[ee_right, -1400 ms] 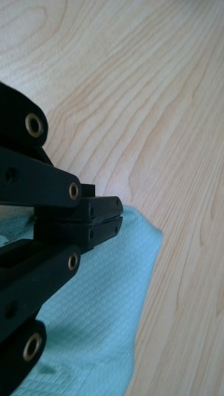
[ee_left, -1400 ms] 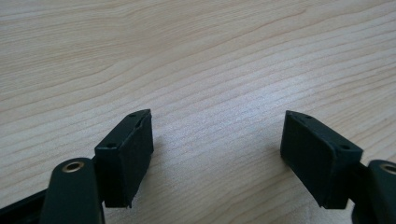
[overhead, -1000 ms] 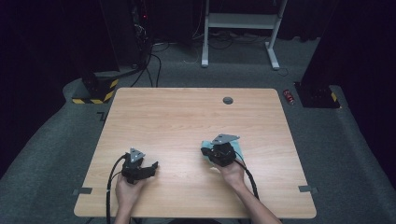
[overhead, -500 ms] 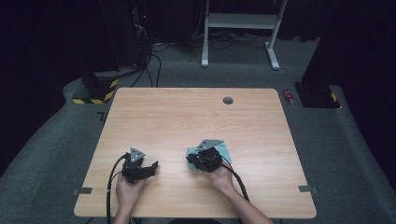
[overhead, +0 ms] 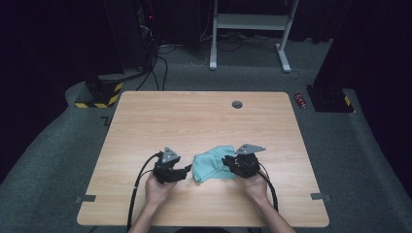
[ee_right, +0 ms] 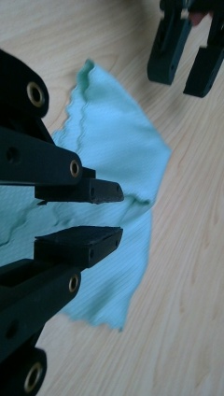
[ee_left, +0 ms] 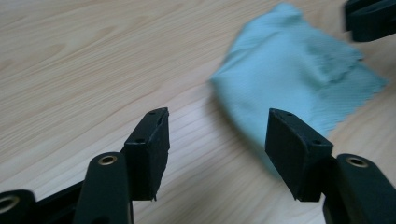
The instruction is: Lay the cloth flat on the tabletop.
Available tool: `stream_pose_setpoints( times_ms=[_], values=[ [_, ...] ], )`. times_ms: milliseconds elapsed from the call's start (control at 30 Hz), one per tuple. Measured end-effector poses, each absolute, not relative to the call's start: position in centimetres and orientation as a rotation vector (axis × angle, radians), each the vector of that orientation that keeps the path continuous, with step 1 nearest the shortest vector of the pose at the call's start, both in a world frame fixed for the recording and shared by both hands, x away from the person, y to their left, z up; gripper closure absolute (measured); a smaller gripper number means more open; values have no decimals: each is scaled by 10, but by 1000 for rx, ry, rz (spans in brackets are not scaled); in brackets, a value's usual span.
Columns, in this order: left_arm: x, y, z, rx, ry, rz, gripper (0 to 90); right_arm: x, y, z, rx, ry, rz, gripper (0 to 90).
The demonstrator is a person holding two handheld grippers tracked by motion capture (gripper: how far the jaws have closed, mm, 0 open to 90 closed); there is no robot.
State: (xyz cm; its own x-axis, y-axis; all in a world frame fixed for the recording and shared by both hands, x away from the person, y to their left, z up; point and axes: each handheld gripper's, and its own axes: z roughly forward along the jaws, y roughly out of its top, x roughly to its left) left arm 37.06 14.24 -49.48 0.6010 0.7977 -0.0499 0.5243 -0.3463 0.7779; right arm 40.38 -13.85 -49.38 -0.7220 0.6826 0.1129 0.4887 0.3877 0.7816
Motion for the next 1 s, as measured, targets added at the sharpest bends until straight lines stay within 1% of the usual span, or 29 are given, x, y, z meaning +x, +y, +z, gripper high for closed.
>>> stream_pose_setpoints(
  times_ms=[133,233,400,467,600,633,667,700,733,867,900,933,967,1000],
  values=[
    [373,112,-494,2082,976,437,399,403,-141,-502,1061,2415,1205,740],
    [376,91,-494,2125,940,463,391,406,-140,-507,1084,2418,1208,713],
    [382,69,-499,2169,932,450,387,410,-134,-513,1111,2438,1205,691],
    [385,64,-502,2171,945,455,392,411,-133,-516,1116,2441,1207,701],
    [388,57,-507,2187,975,484,411,411,-130,-517,1100,2451,1202,782],
    [389,56,-508,2192,974,498,426,410,-129,-517,1092,2454,1199,807],
    [390,55,-509,2193,980,509,475,410,-128,-516,1069,2450,1198,848],
    [391,55,-509,2197,987,516,475,410,-128,-516,1069,2450,1198,848],
    [391,54,-509,2195,992,521,502,409,-128,-516,1068,2449,1199,864],
    [393,53,-507,2233,970,560,655,408,-126,-514,1043,2456,1197,890],
    [393,52,-507,2238,964,566,734,407,-126,-514,1040,2454,1199,892],
    [393,51,-506,2243,956,569,734,407,-126,-514,1040,2454,1199,892],
    [393,51,-505,2244,951,564,770,407,-126,-513,1040,2453,1211,893],
    [391,50,-504,2233,944,557,759,407,-127,-513,1040,2453,1217,893]
  ],
)
